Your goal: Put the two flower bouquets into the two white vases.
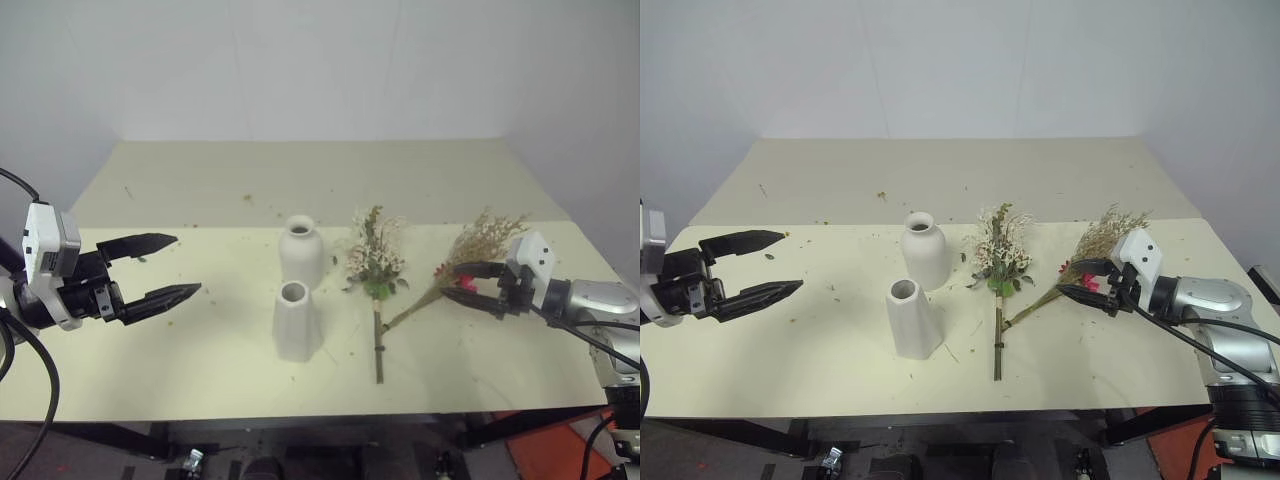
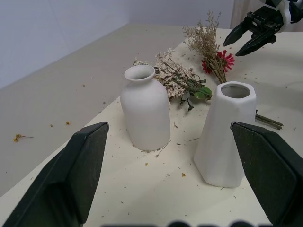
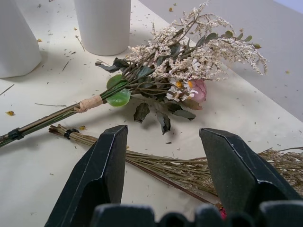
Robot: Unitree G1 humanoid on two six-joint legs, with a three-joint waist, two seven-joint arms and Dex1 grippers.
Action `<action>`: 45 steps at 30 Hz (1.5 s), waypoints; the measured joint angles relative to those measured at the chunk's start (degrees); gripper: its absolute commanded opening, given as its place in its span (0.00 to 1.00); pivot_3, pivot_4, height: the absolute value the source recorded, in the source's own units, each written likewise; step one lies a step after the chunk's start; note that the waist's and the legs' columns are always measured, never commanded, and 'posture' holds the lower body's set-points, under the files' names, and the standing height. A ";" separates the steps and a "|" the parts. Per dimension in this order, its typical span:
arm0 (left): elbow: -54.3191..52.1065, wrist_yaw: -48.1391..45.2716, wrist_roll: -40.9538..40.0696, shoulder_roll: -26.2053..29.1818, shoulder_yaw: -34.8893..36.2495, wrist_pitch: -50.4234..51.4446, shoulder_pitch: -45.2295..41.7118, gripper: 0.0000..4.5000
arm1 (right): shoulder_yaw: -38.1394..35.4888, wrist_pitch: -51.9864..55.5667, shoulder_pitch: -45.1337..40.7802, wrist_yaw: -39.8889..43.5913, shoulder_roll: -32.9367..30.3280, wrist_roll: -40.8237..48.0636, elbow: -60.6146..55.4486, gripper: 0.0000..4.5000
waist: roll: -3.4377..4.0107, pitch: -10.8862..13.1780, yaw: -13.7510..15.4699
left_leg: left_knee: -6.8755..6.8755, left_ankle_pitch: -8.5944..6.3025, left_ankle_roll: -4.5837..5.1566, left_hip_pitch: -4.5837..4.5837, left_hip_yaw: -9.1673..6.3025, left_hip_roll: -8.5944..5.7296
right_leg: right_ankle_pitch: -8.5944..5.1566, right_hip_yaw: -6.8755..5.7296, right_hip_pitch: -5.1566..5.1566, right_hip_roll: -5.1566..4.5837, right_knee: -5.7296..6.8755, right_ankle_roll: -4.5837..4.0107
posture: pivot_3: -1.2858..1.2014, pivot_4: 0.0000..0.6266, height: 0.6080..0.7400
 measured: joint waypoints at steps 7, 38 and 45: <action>0.28 -0.22 0.03 0.00 -0.08 0.00 -0.22 1.00 | 0.03 0.01 0.00 -0.02 -0.06 -0.01 0.00 0.67 | 0.00 0.00 0.00 | 0.00 0.00 0.00 0.00 0.00 0.00 | 0.00 0.00 0.00 0.00 0.00 0.00 | 0.52 0.24 1.00; 13.68 -9.09 5.85 -3.26 -19.20 -6.45 -23.11 1.00 | 27.03 79.10 -42.61 -18.81 0.10 10.26 24.08 0.67 | 0.02 0.01 -0.11 | -0.01 -0.01 0.04 -0.38 -0.04 -0.09 | 0.11 -0.02 -0.29 -0.07 -0.09 -0.09 | 0.52 0.24 1.00; 13.18 -8.99 6.47 -4.38 -19.50 -6.54 -22.63 1.00 | 32.72 79.20 -51.82 -23.00 6.98 8.60 43.25 0.67 | 0.02 0.01 -0.10 | 0.00 -0.01 0.04 -0.51 -0.05 -0.11 | 0.27 -0.05 -0.41 -0.08 -0.05 -0.31 | 0.52 0.24 1.00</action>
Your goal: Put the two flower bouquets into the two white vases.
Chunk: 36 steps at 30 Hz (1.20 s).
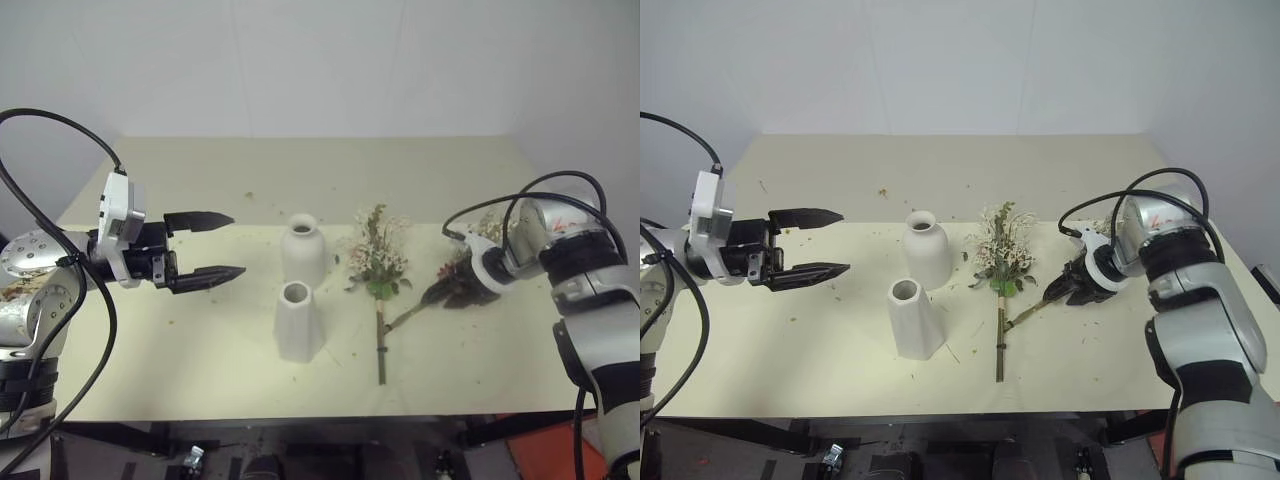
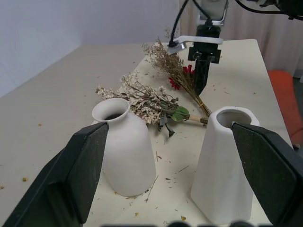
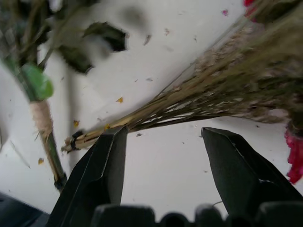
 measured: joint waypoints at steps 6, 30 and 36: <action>-2.16 0.94 -0.02 -0.31 0.87 0.04 2.15 1.00 | -1.62 0.00 -4.01 -3.03 4.68 -2.82 10.98 0.67 | 0.00 0.00 -0.08 | 0.00 0.00 0.00 0.04 0.00 0.02 | -0.01 0.01 0.00 0.04 0.05 0.02 | 0.52 0.24 1.00; -5.22 3.59 -1.49 -0.48 2.10 0.34 4.31 1.00 | -28.71 -1.84 -3.60 -25.04 11.75 -13.42 11.56 0.00 | 0.00 0.00 0.01 | 0.01 0.00 0.00 0.09 -0.02 0.01 | -0.01 0.00 0.11 0.03 0.01 0.05 | 0.52 0.24 1.00; -3.24 2.61 -1.27 -0.49 1.87 0.18 2.31 1.00 | -34.51 -15.82 4.03 -31.57 11.07 -15.96 -3.92 0.00 | 0.00 0.00 0.04 | 0.02 0.00 0.00 0.08 -0.02 0.01 | -0.05 -0.01 0.12 0.03 -0.03 0.19 | 0.52 0.24 1.00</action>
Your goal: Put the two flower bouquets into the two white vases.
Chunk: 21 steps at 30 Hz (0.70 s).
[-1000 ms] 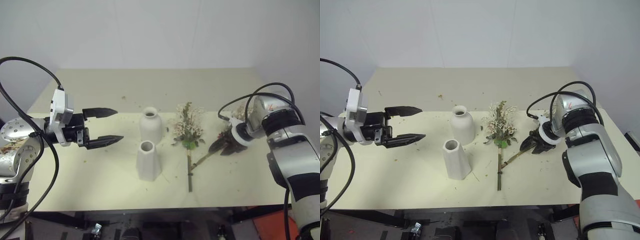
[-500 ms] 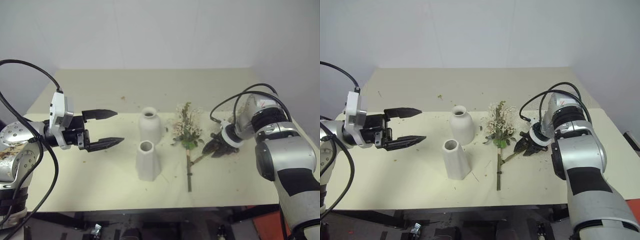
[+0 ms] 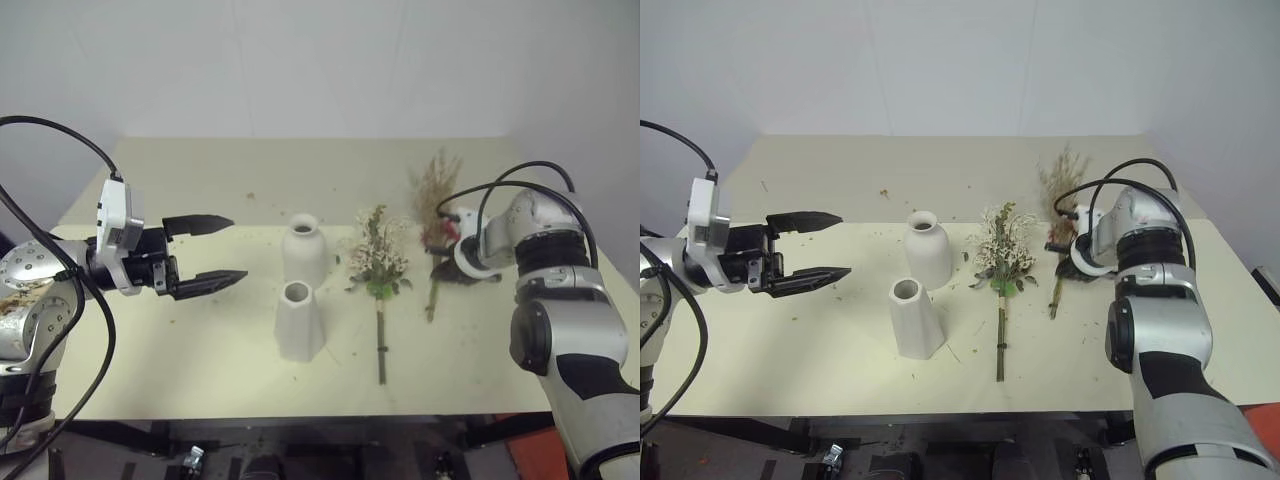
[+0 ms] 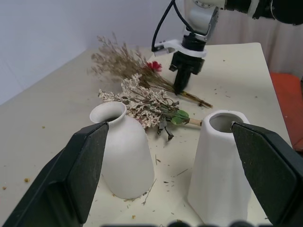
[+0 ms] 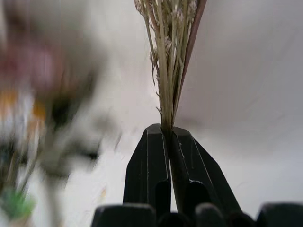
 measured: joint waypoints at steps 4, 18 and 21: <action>1.69 -0.66 0.27 0.00 -0.14 -0.10 -1.23 1.00 | 0.07 -20.21 8.54 0.85 -0.20 -1.77 -14.26 0.00 | 0.01 0.01 -0.12 | -0.03 0.00 0.00 -0.04 0.01 0.00 | -0.11 0.02 -0.07 -0.01 0.00 0.19 | 0.52 0.24 1.00; 9.28 -0.23 4.04 2.53 -1.07 1.81 -6.43 1.00 | -1.64 -37.77 8.95 29.11 8.36 18.87 -35.15 0.00 | 0.04 0.03 -1.48 | -0.03 0.00 0.00 0.08 -0.02 0.06 | -0.03 0.02 -0.01 0.05 0.12 0.06 | 0.52 0.24 1.00; 9.86 1.16 5.68 2.90 -2.20 3.46 -6.90 1.00 | 0.59 -37.74 8.89 31.18 11.17 20.31 -35.97 0.00 | 0.05 0.03 -1.45 | -0.03 0.00 0.00 0.06 -0.02 0.04 | 0.08 0.01 -0.03 0.03 0.13 -0.12 | 0.52 0.24 1.00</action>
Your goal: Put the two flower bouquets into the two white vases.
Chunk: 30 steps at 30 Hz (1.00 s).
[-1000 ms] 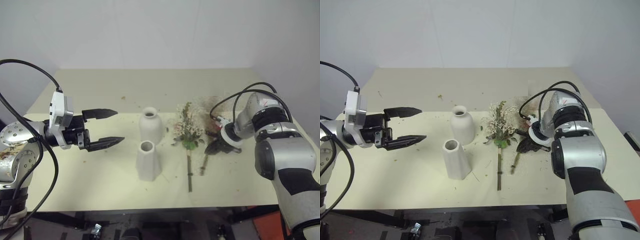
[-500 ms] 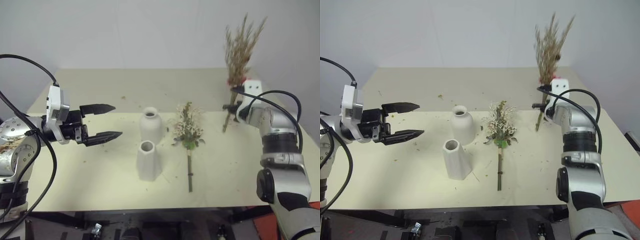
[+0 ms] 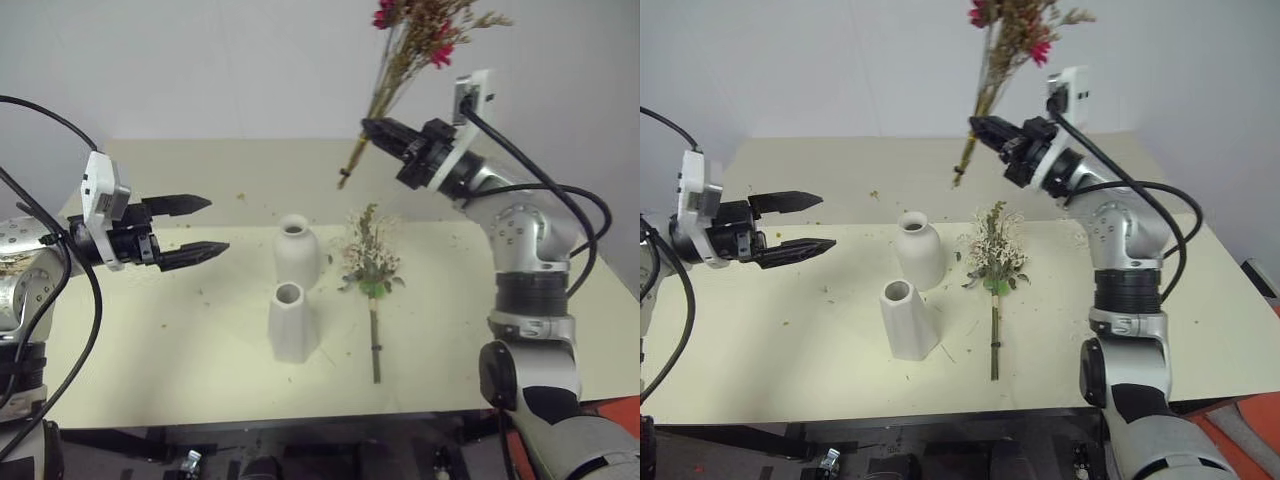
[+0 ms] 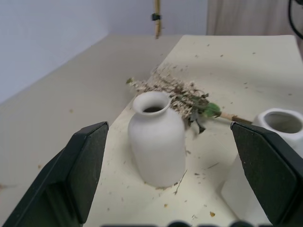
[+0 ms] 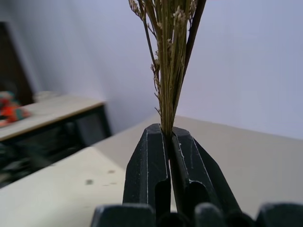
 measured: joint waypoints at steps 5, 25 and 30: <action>0.80 1.11 0.74 0.01 -0.05 0.69 -0.01 1.00 | 5.16 -1.54 -0.01 2.41 3.59 -0.58 -0.33 0.00 | 0.01 0.00 0.01 | 0.00 0.00 0.00 0.01 -0.01 0.01 | 0.00 -0.01 -0.04 0.02 0.08 0.00 | 0.52 0.24 1.00; -1.89 1.18 -0.03 1.21 1.27 2.00 1.81 1.00 | 14.89 -17.99 -0.71 4.94 7.90 -15.24 13.69 0.00 | 0.01 0.00 -0.09 | 0.00 0.00 -0.01 0.02 -0.01 0.02 | 0.00 -0.01 -0.07 0.03 0.11 -0.01 | 0.52 0.24 1.00; -2.72 1.19 -0.17 1.21 1.47 2.15 2.10 1.00 | 16.41 -20.27 -0.83 5.61 8.26 -18.57 16.93 0.00 | 0.01 0.01 -0.06 | 0.00 0.00 -0.01 0.01 -0.01 0.01 | 0.01 -0.01 -0.07 0.02 0.10 -0.02 | 0.52 0.24 1.00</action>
